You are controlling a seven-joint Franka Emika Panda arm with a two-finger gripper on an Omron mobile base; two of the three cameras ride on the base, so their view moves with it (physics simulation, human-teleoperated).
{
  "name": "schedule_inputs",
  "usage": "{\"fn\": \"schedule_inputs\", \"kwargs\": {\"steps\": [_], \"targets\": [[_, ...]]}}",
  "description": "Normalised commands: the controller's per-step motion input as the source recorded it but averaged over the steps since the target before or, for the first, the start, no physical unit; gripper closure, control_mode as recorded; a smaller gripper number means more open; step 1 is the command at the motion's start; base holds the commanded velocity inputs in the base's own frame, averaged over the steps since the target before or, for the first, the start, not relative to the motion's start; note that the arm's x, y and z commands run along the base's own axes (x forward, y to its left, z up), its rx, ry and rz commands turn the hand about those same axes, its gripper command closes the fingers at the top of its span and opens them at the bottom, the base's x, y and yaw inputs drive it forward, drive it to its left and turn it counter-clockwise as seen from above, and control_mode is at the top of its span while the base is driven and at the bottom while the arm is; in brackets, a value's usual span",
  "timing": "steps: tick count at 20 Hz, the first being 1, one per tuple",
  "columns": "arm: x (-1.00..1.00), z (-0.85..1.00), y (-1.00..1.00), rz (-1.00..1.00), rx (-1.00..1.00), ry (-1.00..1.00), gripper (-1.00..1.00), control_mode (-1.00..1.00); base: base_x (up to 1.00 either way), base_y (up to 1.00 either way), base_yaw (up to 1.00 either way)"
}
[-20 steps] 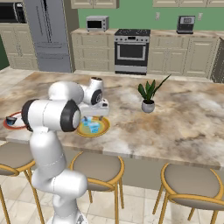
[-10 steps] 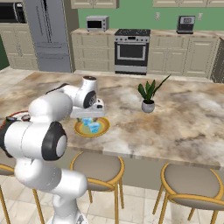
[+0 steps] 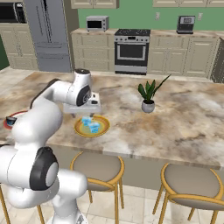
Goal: Place two yogurt containers on each plate.
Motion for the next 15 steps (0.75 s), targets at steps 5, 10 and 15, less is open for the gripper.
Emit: {"fn": "schedule_inputs", "kwargs": {"steps": [5,10,15], "targets": [[-0.14,0.7,0.0,-0.07,0.02,-0.04,-1.0,-1.0,0.0,0.0,0.0],[-0.57,0.59,0.0,-0.08,0.0,-0.13,-1.0,-1.0,0.0,0.0,0.0],[-0.8,0.29,0.02,-0.07,-0.03,-0.24,-1.0,-1.0,0.0,0.0,0.0]]}}
